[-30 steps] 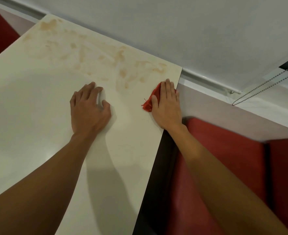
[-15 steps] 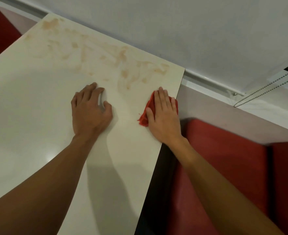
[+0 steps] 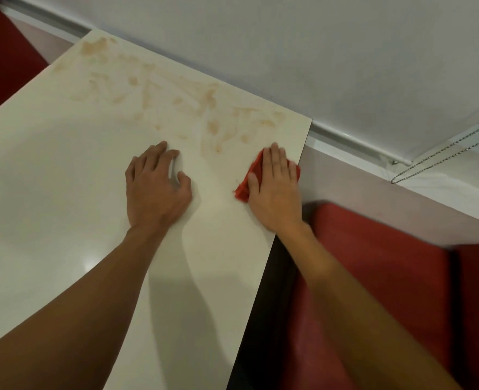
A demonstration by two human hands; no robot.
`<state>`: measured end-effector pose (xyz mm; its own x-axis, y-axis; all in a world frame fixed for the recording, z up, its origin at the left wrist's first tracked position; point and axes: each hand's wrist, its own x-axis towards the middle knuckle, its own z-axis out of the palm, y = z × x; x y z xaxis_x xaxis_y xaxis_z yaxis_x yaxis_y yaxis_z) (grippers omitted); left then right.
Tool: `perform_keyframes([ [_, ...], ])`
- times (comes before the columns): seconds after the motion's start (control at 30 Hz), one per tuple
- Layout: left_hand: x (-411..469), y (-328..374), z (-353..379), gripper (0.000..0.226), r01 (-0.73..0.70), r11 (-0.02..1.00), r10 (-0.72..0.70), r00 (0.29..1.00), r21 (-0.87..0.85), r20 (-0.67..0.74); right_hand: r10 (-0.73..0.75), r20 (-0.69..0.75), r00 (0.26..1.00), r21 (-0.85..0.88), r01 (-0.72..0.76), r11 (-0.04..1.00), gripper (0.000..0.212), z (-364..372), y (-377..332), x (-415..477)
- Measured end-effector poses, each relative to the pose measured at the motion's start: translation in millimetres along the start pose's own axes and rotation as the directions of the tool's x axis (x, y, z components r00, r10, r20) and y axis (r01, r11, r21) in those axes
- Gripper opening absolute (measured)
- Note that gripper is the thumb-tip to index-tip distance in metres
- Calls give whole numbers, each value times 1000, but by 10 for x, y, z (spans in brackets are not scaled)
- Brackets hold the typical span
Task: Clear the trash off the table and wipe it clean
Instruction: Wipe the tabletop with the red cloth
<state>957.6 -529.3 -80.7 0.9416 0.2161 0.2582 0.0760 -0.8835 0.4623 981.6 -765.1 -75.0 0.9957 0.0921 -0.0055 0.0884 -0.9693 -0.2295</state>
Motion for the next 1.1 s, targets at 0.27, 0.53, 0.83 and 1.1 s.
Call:
perform_keyframes([
  [0.27, -1, -4, 16, 49, -5, 1000, 5, 1000, 14, -9, 26, 48, 998, -53, -24, 998, 66, -125, 365, 1015],
  [0.53, 2, -6, 5, 49, -2, 1000, 2, 1000, 6, 0, -59, 35, 998, -15, 60, 998, 72, -63, 119, 187],
  [0.83, 3, 1, 27, 47, -2, 1000, 2, 1000, -4, -13, 51, 71, 996, -51, -48, 998, 67, -137, 294, 1202],
  [1.1, 0, 11, -4, 50, 4, 1000, -4, 1000, 7, 8, -106, 61, 992, -6, 107, 994, 72, -85, 222, 197],
])
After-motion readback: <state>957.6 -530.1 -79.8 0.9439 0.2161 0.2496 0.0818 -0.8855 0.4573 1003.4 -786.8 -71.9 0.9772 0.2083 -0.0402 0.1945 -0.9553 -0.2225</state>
